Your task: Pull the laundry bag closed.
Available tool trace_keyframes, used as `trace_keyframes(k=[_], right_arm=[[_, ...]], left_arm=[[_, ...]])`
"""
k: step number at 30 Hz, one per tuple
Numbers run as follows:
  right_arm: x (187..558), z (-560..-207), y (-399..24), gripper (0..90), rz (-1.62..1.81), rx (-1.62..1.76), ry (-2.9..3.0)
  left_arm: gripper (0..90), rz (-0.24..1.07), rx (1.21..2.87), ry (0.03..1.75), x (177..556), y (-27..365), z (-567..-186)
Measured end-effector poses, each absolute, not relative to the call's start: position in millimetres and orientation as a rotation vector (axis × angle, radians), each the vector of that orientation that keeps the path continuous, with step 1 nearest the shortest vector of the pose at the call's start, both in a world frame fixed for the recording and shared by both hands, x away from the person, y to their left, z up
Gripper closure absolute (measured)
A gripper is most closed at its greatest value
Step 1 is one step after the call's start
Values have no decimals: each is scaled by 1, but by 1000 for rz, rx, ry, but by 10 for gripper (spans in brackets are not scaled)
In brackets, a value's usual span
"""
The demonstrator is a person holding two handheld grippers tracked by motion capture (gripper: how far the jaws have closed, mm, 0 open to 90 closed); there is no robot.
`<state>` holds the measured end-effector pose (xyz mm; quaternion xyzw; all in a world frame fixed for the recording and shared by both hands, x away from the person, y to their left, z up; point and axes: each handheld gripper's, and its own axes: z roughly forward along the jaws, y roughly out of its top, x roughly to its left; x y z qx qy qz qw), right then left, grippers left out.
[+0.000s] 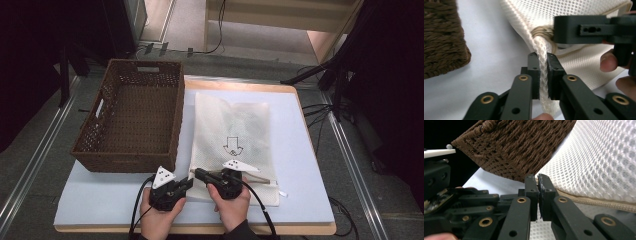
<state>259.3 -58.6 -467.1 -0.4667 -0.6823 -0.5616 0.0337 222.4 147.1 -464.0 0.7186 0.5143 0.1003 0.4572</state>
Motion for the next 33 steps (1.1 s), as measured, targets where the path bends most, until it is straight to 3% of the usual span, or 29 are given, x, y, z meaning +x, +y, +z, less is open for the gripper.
trace_keyframes(k=[6, 8, 11, 14, 26, 33], right_arm=[[259, -468, -61, 880, -1741, -1414, -2131], [259, -471, -61, 880, -1738, -1404, -2125], [258, -473, -61, 881, -1731, -1407, -2129], [258, -475, -62, 881, -1727, -1417, -2136], [254, -476, -69, 884, -1730, -1409, -2263], [250, -481, -75, 883, -1719, -1389, -2342]], left_arm=[[709, 204, 1734, 1288, 228, 150, -464], [708, 187, 1707, 1290, 232, 151, -465], [780, 89, 1658, 1284, 238, 156, -469], [855, 90, 1656, 1267, 238, 157, -470], [870, 108, 1603, 1255, 232, 165, -465], [867, 225, 1667, 1245, 228, 161, -467]])
